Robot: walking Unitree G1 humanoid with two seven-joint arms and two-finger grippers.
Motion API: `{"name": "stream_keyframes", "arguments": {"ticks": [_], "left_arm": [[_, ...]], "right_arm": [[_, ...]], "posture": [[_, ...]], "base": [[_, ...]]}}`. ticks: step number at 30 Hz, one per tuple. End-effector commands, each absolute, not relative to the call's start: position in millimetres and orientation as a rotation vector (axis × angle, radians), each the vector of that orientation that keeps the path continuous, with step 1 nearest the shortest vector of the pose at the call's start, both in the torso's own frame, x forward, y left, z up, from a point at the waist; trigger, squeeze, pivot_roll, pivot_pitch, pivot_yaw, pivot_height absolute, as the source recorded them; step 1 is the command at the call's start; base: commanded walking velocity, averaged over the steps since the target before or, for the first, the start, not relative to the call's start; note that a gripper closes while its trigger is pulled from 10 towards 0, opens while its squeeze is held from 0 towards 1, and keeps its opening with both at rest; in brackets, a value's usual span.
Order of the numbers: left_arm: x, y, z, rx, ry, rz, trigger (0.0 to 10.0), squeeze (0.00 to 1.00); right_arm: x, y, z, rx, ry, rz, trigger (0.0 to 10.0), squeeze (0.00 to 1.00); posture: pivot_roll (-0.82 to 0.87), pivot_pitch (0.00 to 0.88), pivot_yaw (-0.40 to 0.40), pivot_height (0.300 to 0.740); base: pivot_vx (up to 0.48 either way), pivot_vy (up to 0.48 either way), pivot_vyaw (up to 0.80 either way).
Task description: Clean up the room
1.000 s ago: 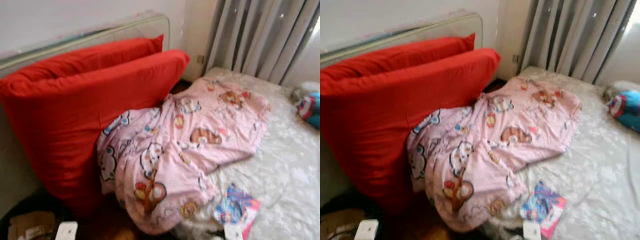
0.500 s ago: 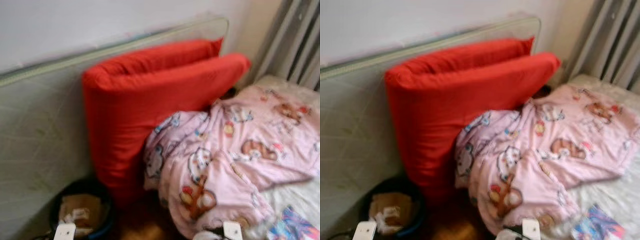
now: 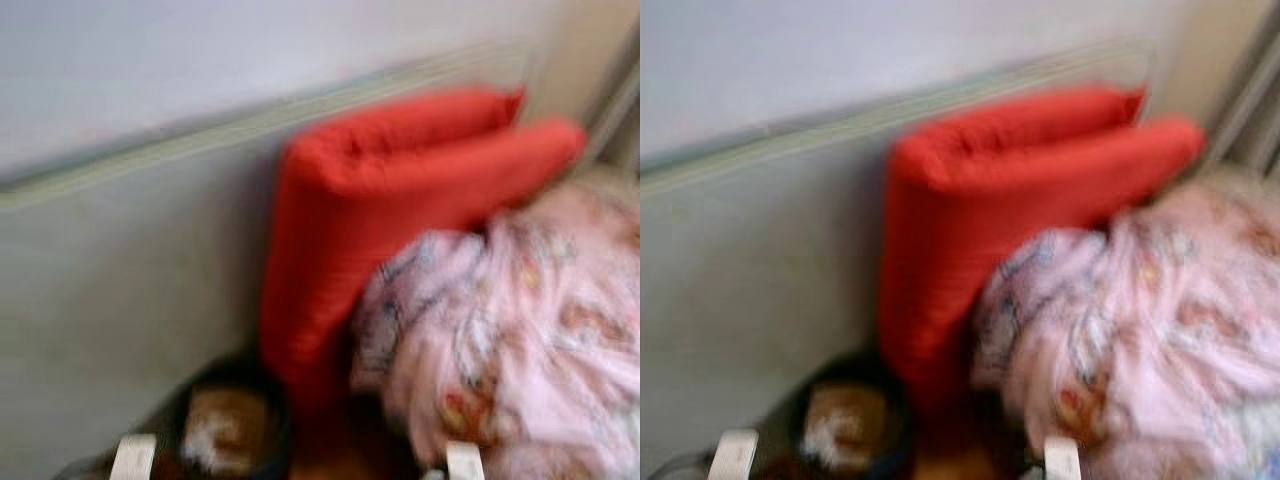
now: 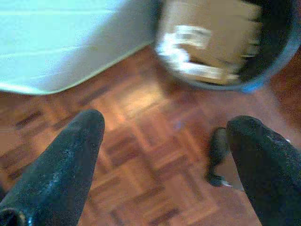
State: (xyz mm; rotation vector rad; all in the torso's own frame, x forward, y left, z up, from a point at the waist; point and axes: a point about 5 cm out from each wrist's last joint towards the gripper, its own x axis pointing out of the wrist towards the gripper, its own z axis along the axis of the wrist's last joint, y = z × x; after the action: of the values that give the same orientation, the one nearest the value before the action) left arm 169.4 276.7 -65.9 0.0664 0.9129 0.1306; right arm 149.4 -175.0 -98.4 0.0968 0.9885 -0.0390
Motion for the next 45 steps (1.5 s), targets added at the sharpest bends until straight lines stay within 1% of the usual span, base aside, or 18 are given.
{"name": "stream_keyframes", "arguments": {"ticks": [1,3,17,22,28,32,40,45], "left_arm": [[162.7,273.3,-70.5,0.060,0.943,0.124,10.0,0.00],[162.6,273.2,-70.6,0.059,0.943,0.125,10.0,0.00],[161.9,272.7,-70.8,0.031,0.928,0.141,10.0,0.00],[160.8,271.4,-71.5,-0.024,0.910,0.164,10.0,0.00],[160.1,271.9,-71.8,-0.006,0.924,0.156,10.0,0.00],[160.3,270.9,-71.7,-0.038,0.912,0.156,10.0,0.00],[160.8,271.9,-71.0,-0.034,0.903,0.163,10.0,0.00],[161.1,272.3,-70.8,-0.034,0.902,0.161,10.0,0.00]], "right_arm": [[143.8,-180.7,-99.9,0.088,1.004,-0.049,10.0,0.00],[143.7,-180.9,-100.0,0.088,1.005,-0.048,10.0,0.00],[142.3,-181.0,-100.5,0.086,1.012,-0.044,10.0,0.00],[141.2,-181.7,-100.9,0.086,1.014,-0.049,10.0,0.00],[140.8,-181.8,-101.0,0.092,1.013,-0.057,10.0,0.00],[140.8,-181.9,-100.8,0.104,1.006,-0.068,10.0,0.00],[141.3,-181.5,-100.5,0.110,0.998,-0.067,10.0,0.00],[141.6,-181.1,-100.7,0.075,1.010,-0.042,10.0,0.00]], "posture": [[0.03,0.000,-0.021,0.726],[0.03,0.000,-0.024,0.726],[0.04,0.000,-0.034,0.726],[0.05,0.000,-0.037,0.726],[0.05,0.000,-0.040,0.726],[0.05,0.000,-0.039,0.726],[0.05,0.000,-0.036,0.726],[0.04,0.000,-0.032,0.726]], "base": [[0.000,0.412,0.80],[0.000,0.405,0.80],[0.000,0.000,0.77],[0.000,0.000,0.00],[0.000,0.000,0.00],[0.000,0.000,0.00],[0.000,0.000,0.00],[0.258,0.000,0.00]]}}
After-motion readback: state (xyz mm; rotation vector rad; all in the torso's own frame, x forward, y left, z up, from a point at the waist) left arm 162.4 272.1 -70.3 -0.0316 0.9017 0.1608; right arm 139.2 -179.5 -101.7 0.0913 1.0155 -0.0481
